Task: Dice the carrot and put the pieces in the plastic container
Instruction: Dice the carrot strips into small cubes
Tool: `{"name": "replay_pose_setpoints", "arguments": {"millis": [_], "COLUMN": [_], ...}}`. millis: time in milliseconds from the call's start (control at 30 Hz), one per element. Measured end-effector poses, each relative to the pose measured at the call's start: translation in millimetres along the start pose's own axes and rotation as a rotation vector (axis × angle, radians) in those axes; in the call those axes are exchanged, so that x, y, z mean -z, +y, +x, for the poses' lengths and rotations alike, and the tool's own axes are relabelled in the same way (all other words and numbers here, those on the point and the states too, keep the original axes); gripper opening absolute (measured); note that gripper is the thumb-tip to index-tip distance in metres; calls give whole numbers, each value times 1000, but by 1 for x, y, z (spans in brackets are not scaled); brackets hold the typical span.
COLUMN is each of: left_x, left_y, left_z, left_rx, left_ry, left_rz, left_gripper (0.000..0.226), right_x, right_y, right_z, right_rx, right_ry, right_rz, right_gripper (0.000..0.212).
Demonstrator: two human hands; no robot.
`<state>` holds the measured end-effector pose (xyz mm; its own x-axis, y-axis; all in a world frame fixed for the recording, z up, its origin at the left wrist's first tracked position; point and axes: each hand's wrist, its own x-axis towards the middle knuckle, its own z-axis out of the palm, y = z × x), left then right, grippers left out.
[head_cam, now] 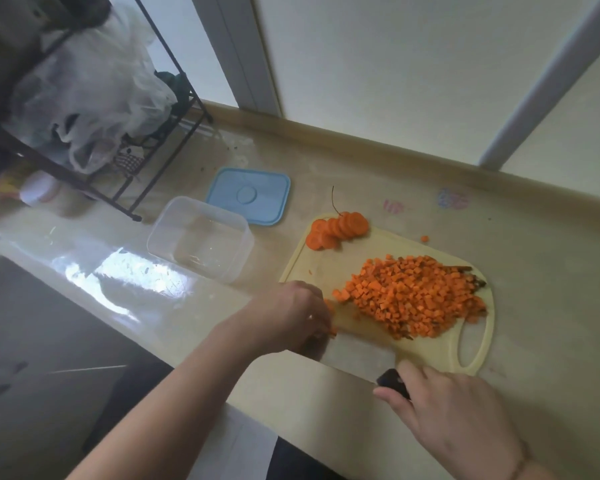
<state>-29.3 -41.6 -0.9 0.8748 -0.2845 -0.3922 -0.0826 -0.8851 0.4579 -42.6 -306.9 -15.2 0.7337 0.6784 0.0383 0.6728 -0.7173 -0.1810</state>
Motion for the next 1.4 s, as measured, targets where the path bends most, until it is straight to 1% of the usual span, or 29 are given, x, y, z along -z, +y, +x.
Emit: {"name": "replay_pose_setpoints", "arguments": {"millis": [100, 233, 267, 300, 367, 400, 500, 600, 733, 833, 1000, 1133, 1200, 1300, 1400], "left_x": [-7, -18, -19, -18, -15, -13, -16, -22, -20, -17, -20, -19, -17, -16, -17], "left_y": [-1, -2, -4, -8, -20, -26, -40, -44, -46, -47, -44, -42, -41, -41, -41], "left_z": [1, 0, 1, 3, 12, 18, 34, 43, 47, 46, 46, 44, 42, 43, 44], "left_rx": [-112, -289, -309, -316, -317, -321, -361, -401, -400, -405, -388, -355, -331, -247, -241], "left_ry": [-32, -35, -20, 16, 143, 203, 268, 261, 238, 207, 215, 208, 211, 229, 224], "left_rz": [73, 121, 111, 98, 102, 127, 201, 249, 258, 266, 300, 275, 223, 117, 91], "left_gripper": [17, 39, 38, 32, 12, 8, 11, 20, 22, 18, 11, 29, 31, 32, 31], "right_x": [-3, -6, -6, -7, -8, -8, -3, -1, -6, -6, -3, -1, 1, 2, 3], "right_y": [0, 3, 4, 6, 12, 14, 20, 26, 33, 37, 40, 46, 51, 58, 67], "right_z": [-4, -11, -14, -17, -23, -26, -31, -35, -43, -44, -41, -41, -44, -50, -59], "right_rx": [-6, 2, 7, 12, 21, 23, 20, -16, -70, -78, -115, -138, -131, -154, -190], "right_ry": [43, 57, 55, 56, 66, 78, 94, 69, 31, 39, 64, 59, 75, 79, 114], "right_rz": [7, 2, 1, 4, 16, 21, 20, 26, 42, 43, 50, 39, 39, 45, 87], "right_gripper": [71, 75, 76, 76, 75, 75, 75, 75, 75, 74, 74, 71, 71, 69, 69]}}
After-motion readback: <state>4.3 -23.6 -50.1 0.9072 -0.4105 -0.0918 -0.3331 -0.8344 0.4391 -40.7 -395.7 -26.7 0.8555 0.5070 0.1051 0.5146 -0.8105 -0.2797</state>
